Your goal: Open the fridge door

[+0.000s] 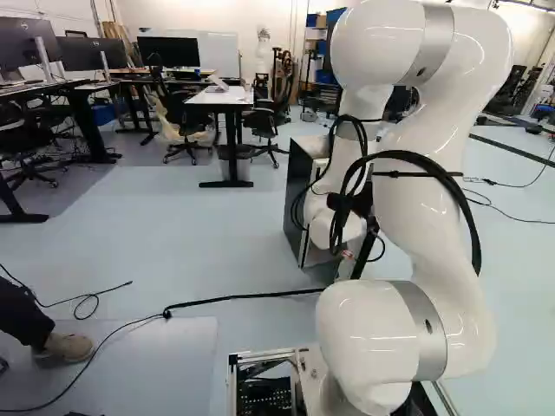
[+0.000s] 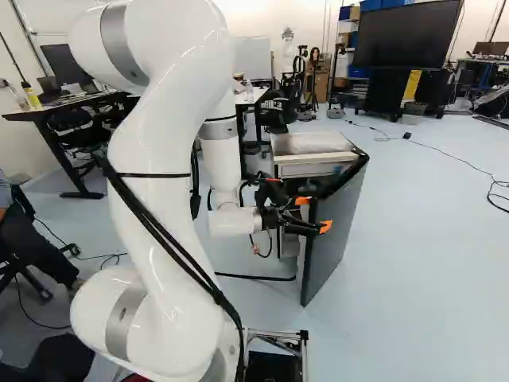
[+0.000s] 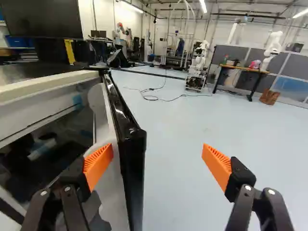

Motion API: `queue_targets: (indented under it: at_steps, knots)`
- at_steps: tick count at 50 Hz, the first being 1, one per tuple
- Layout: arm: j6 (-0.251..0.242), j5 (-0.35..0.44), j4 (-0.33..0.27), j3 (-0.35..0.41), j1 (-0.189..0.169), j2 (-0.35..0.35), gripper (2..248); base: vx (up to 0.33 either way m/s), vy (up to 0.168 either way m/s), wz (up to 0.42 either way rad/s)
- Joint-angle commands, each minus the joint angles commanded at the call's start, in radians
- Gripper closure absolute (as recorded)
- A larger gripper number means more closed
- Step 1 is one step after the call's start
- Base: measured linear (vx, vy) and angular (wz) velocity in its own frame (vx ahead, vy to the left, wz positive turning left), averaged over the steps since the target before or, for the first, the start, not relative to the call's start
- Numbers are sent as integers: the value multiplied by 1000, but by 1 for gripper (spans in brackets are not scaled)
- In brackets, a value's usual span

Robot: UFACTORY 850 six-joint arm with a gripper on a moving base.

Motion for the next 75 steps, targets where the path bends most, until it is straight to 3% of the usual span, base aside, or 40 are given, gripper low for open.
queue_targets:
  at_steps: [24,58,75]
  knots:
    - [0,78,85,14,-98,8,3,0,0,0]
    - [0,54,88,-20,-107,-11,3,0,0,0]
    - [0,33,88,-110,-163,-61,3,0,0,0]
